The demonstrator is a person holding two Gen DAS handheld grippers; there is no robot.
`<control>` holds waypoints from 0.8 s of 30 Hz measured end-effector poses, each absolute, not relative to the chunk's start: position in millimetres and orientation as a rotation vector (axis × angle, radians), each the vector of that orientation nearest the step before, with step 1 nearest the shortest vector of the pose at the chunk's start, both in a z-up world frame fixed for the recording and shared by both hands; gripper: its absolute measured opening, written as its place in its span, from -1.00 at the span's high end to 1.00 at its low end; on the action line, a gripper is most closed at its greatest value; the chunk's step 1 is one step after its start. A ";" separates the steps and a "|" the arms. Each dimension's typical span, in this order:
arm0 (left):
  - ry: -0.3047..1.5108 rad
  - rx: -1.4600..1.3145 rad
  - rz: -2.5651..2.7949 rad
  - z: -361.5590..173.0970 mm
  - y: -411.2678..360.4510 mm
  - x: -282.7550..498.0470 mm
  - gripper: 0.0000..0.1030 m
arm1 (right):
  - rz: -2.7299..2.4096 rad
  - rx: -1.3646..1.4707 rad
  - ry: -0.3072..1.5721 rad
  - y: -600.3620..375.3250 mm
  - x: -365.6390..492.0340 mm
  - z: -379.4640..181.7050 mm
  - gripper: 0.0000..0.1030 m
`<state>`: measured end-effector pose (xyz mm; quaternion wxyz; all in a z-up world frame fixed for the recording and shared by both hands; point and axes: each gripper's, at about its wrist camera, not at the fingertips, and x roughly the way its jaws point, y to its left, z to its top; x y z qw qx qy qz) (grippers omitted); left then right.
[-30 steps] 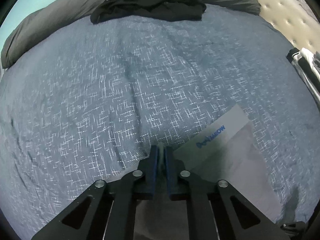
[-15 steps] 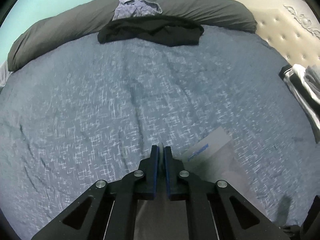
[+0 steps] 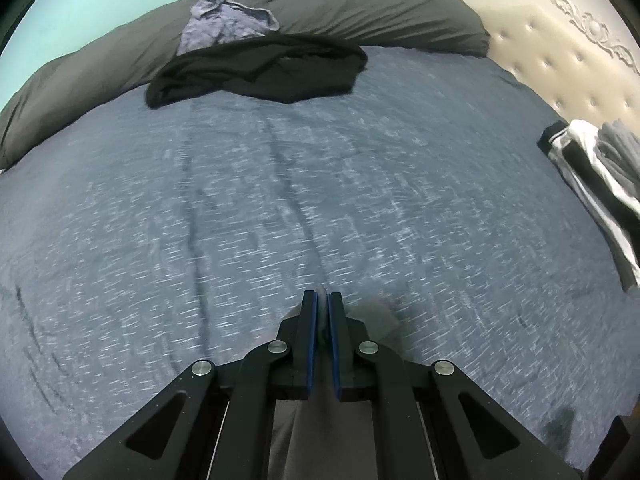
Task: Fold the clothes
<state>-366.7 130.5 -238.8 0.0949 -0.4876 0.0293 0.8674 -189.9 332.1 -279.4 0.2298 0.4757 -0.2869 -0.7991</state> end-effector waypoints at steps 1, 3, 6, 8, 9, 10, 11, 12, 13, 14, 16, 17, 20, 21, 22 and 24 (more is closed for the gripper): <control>0.090 -1.445 2.566 -239.3 134.9 -368.7 0.89 | -2.200 1.309 -0.792 334.0 -190.1 -280.2 0.97; 0.099 -1.446 2.555 -242.5 141.9 -372.1 0.89 | -2.204 1.310 -0.795 336.4 -191.1 -280.8 0.97; 0.104 -1.456 2.536 -248.3 149.5 -376.3 0.89 | -2.208 1.320 -0.806 339.8 -193.8 -283.5 0.97; 0.111 -1.467 2.523 -253.3 155.2 -379.0 0.89 | -2.210 1.328 -0.812 341.7 -195.3 -285.8 0.97; 0.114 -1.475 2.518 -256.7 156.9 -380.0 0.89 | -2.212 1.331 -0.814 342.3 -195.8 -286.9 0.97; 0.116 -1.483 2.513 -260.2 158.5 -381.0 0.89 | -2.214 1.334 -0.816 342.8 -196.3 -287.6 0.97; 0.119 -1.491 2.508 -263.7 160.1 -382.1 0.89 | -2.214 1.335 -0.816 342.8 -196.6 -287.2 0.97; 0.110 -1.498 2.503 -267.2 160.5 -383.1 0.89 | -2.214 1.336 -0.816 342.9 -196.9 -286.7 0.97; 0.099 -1.506 2.498 -270.8 160.7 -384.0 0.89 | -2.215 1.337 -0.816 343.1 -197.3 -286.4 0.97; 0.088 -1.513 2.493 -274.3 160.9 -385.0 0.89 | -2.216 1.337 -0.814 343.5 -198.1 -286.7 0.97; 0.084 -1.529 2.489 -280.8 160.6 -386.4 0.86 | -2.217 1.340 -0.816 343.9 -198.8 -287.4 0.97; 0.068 -1.526 2.480 -281.8 159.7 -386.6 0.86 | -2.216 1.342 -0.819 344.3 -198.9 -288.0 0.97; 0.028 -1.521 2.459 -279.3 153.9 -386.0 0.70 | -2.213 1.342 -0.829 346.2 -198.1 -290.1 0.97; 0.018 -1.521 2.454 -277.5 151.5 -385.5 0.66 | -2.213 1.340 -0.830 346.5 -198.2 -290.1 0.97; 0.011 -1.510 2.453 -272.9 147.9 -384.5 0.63 | -2.213 1.338 -0.832 346.8 -198.3 -290.0 0.97; -0.020 -1.477 2.450 -259.2 136.1 -382.0 0.52 | -2.214 1.335 -0.837 348.0 -197.8 -289.9 0.97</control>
